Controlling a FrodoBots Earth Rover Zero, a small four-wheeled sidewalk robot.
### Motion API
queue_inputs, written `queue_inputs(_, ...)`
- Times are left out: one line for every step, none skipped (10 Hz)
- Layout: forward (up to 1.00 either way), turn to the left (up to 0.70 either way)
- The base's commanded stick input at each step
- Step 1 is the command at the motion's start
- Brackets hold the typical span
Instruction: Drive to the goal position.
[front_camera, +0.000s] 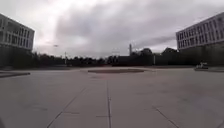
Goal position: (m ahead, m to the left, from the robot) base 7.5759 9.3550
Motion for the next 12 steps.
queue_inputs(0.7, 0.02)
queue_inputs(0.7, 0.0)
queue_inputs(0.7, 0.01)
queue_inputs(0.7, 0.02)
queue_inputs(0.7, 0.0)
queue_inputs(0.7, -0.01)
queue_inputs(0.7, -0.02)
queue_inputs(0.7, 0.0)
queue_inputs(0.7, 0.0)
queue_inputs(0.7, 0.0)
queue_inputs(0.7, 0.0)
queue_inputs(0.7, 0.0)
